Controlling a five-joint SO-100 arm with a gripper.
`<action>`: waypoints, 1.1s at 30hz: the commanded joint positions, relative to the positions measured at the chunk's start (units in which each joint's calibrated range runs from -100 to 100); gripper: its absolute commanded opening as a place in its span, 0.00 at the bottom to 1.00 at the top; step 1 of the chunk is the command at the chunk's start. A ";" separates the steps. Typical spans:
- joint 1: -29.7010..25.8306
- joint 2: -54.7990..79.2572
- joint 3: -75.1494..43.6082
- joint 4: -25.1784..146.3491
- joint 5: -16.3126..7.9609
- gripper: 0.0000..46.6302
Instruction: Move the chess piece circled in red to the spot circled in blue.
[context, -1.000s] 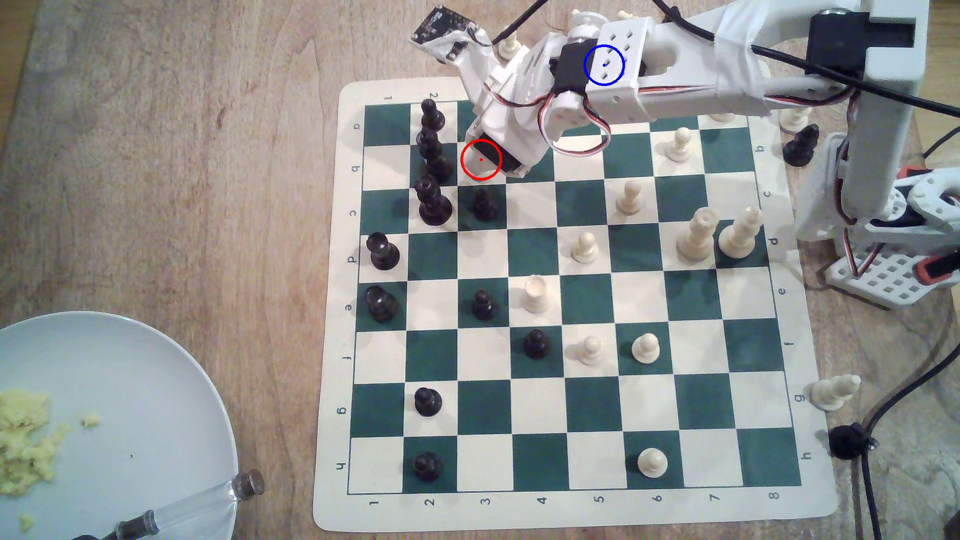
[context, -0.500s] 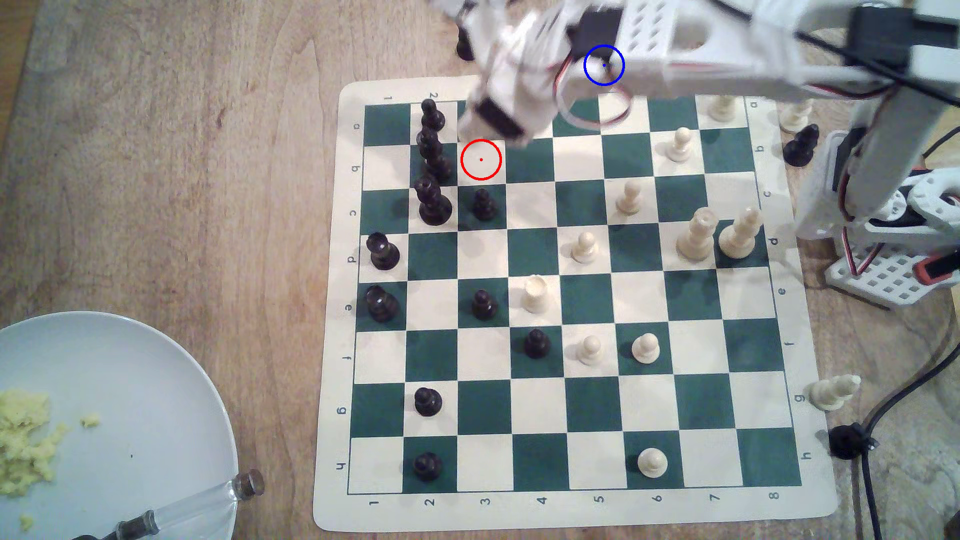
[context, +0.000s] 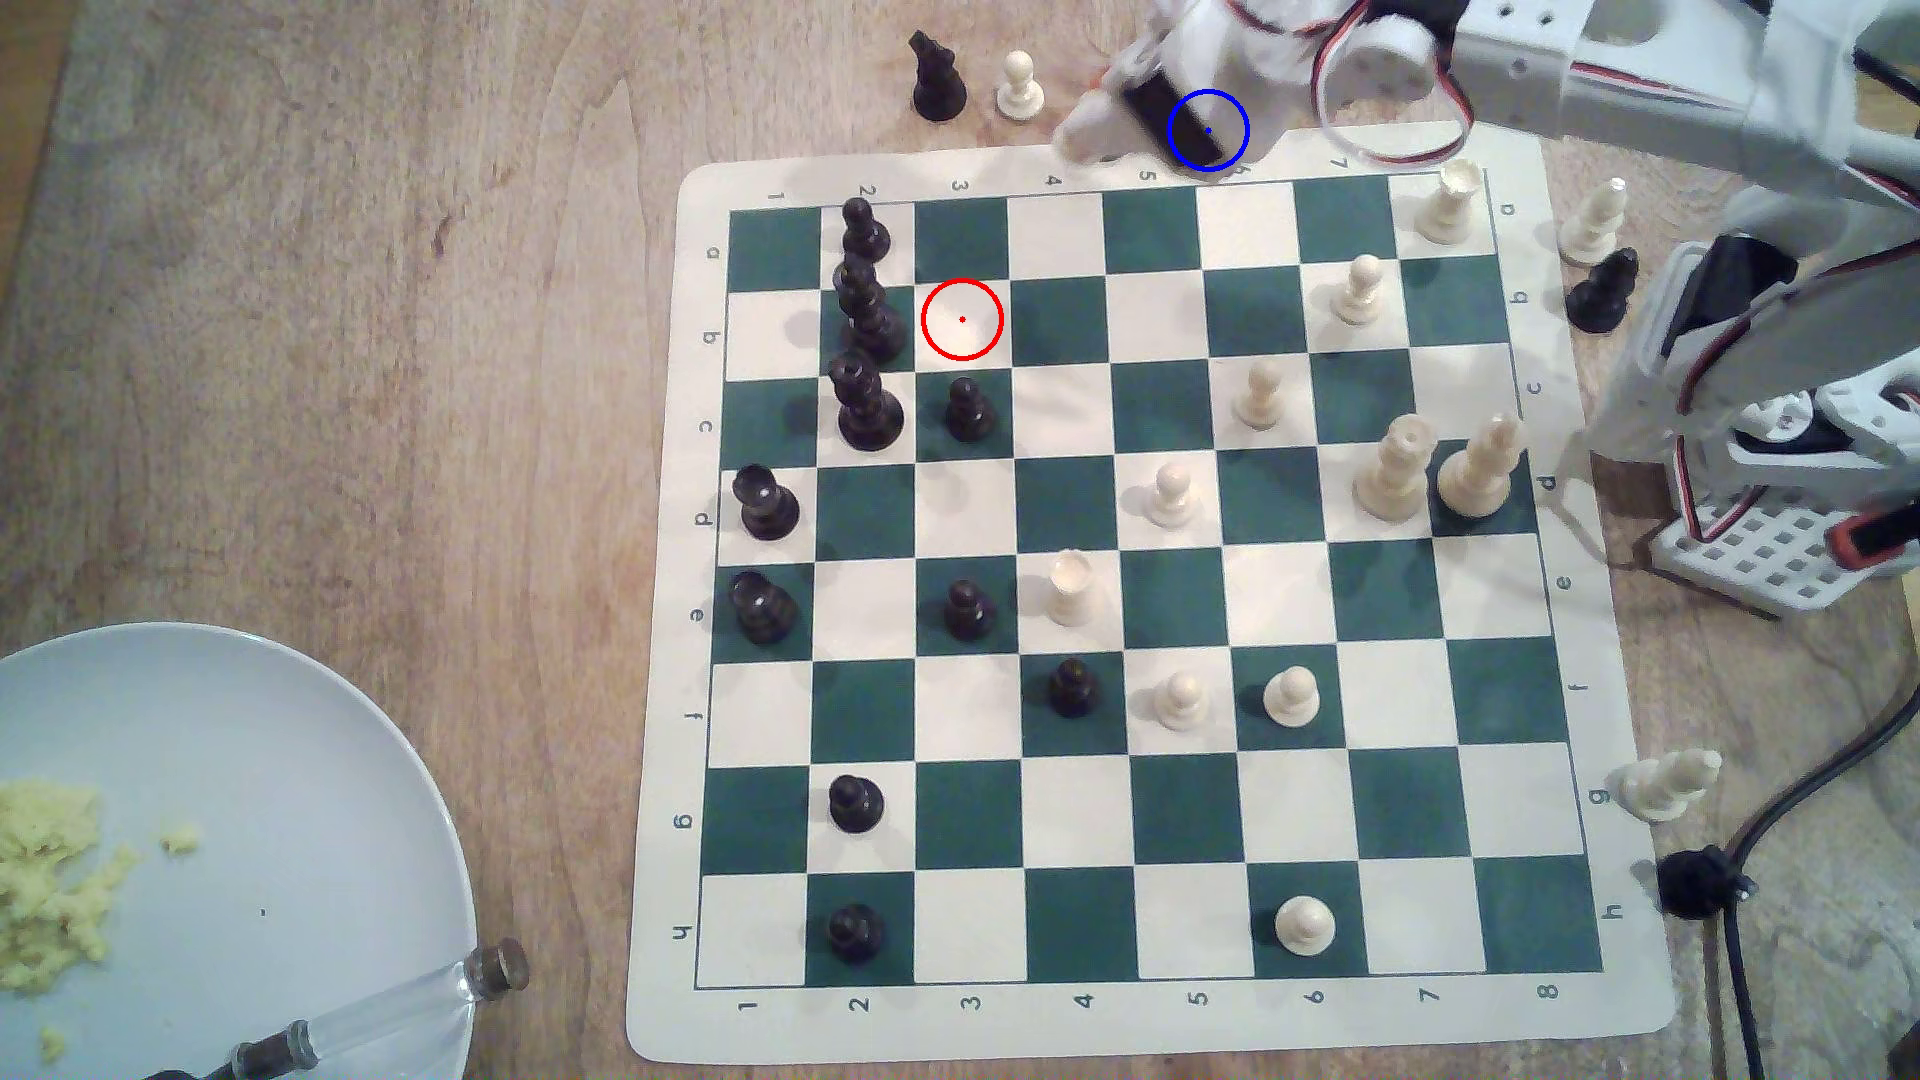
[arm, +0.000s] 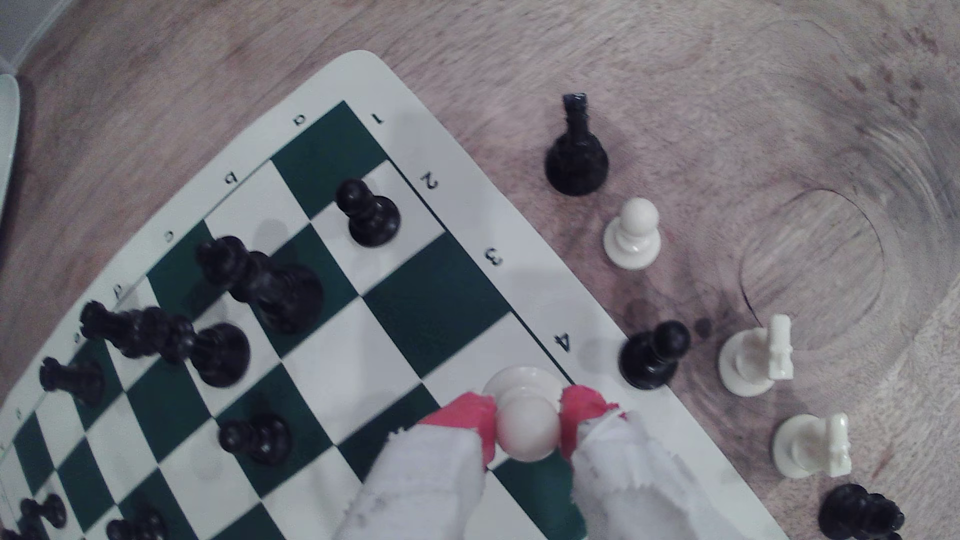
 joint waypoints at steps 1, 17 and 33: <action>3.44 -5.50 2.54 0.10 1.90 0.04; 10.16 -5.58 13.06 -4.16 5.32 0.04; 11.26 4.35 13.06 -14.07 5.27 0.04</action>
